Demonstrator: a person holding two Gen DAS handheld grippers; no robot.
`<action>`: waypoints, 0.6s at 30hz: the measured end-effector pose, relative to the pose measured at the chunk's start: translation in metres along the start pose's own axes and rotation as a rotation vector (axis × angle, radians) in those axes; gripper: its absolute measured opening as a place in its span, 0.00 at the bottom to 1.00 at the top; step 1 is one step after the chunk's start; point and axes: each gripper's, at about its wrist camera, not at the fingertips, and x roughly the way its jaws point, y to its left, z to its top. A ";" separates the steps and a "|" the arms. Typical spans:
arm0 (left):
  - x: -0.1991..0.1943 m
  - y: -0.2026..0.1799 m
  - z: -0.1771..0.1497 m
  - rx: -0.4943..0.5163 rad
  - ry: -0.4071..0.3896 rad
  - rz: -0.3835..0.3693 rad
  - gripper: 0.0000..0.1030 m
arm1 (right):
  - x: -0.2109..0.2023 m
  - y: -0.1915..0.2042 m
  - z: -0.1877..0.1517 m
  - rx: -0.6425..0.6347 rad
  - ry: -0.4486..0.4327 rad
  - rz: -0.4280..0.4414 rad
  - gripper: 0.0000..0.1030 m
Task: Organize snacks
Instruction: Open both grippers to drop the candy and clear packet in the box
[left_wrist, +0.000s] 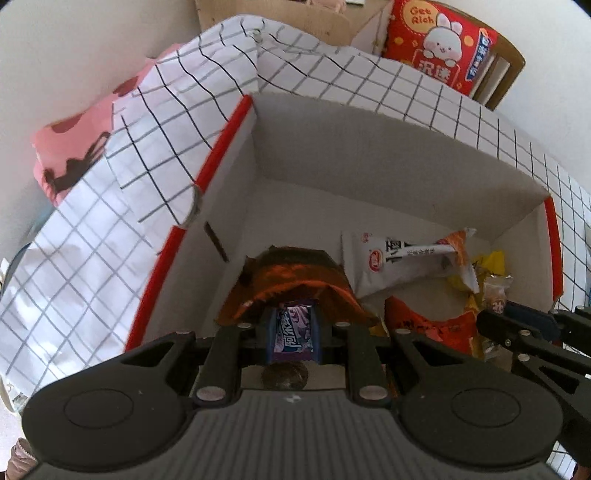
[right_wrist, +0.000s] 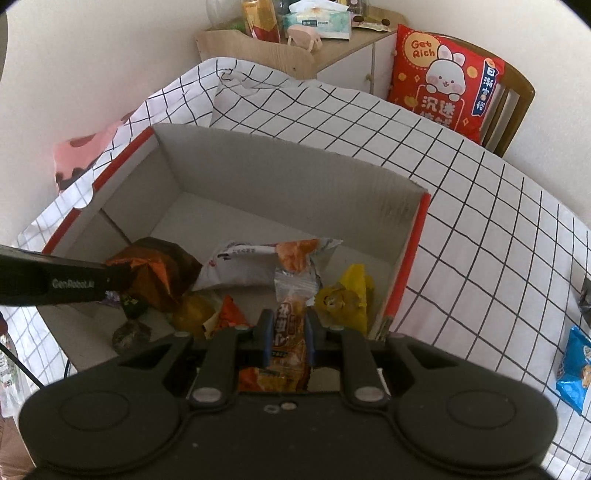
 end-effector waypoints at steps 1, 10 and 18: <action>0.003 0.000 0.000 -0.001 0.009 0.001 0.18 | 0.001 0.000 0.000 -0.003 0.005 0.002 0.16; 0.006 -0.002 -0.006 -0.009 0.034 -0.025 0.22 | -0.004 -0.001 -0.004 0.000 0.001 0.004 0.23; -0.009 -0.003 -0.017 0.005 -0.003 -0.034 0.26 | -0.019 0.002 -0.009 0.000 -0.018 0.023 0.26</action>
